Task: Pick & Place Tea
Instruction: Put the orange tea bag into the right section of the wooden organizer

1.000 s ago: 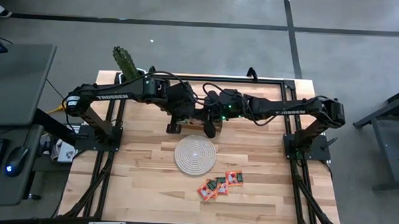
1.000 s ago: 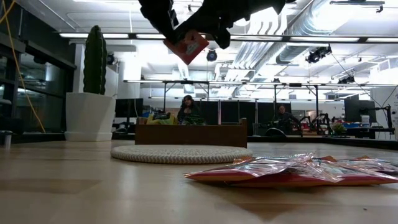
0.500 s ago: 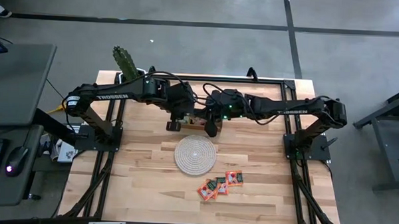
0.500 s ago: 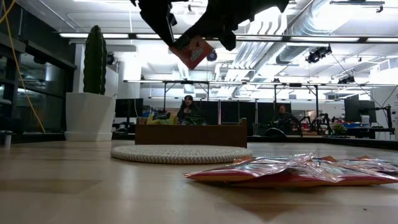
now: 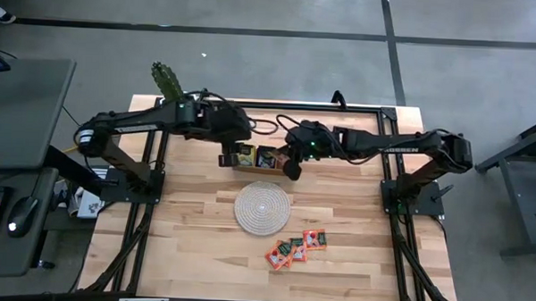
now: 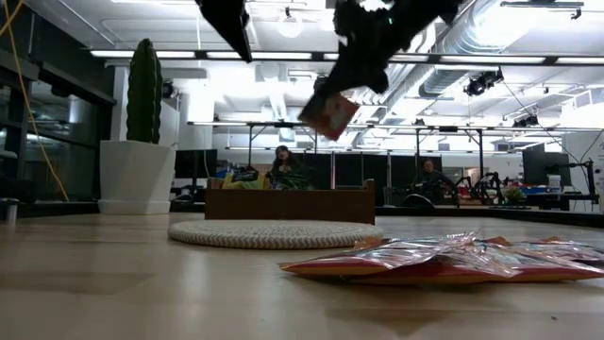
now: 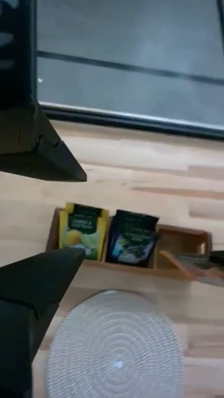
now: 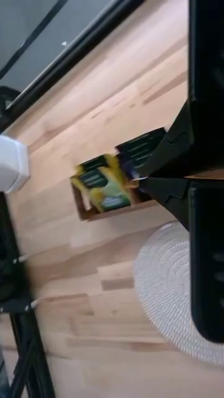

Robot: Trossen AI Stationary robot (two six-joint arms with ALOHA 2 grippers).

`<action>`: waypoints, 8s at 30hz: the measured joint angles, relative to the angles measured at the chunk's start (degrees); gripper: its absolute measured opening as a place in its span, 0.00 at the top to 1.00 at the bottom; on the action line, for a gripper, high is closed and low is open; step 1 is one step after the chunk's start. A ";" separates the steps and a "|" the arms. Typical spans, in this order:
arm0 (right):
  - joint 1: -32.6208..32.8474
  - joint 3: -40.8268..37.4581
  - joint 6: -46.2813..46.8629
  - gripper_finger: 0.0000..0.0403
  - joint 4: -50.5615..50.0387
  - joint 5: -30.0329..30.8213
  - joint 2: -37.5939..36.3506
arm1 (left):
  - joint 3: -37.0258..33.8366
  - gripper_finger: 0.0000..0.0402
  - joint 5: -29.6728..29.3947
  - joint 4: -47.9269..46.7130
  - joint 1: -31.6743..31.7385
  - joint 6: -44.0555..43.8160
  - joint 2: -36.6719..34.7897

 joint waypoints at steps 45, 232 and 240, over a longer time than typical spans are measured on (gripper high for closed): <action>-4.14 -36.12 20.70 1.00 62.90 6.54 7.48 | -57.12 0.55 21.26 80.99 -0.02 -17.14 -27.81; 41.97 -20.28 73.64 0.47 28.89 2.95 16.37 | -22.67 1.00 3.55 73.79 -38.66 -40.76 39.05; 41.97 -20.29 73.31 0.49 29.94 1.80 16.43 | -22.69 1.00 3.66 73.86 -38.64 -40.76 39.05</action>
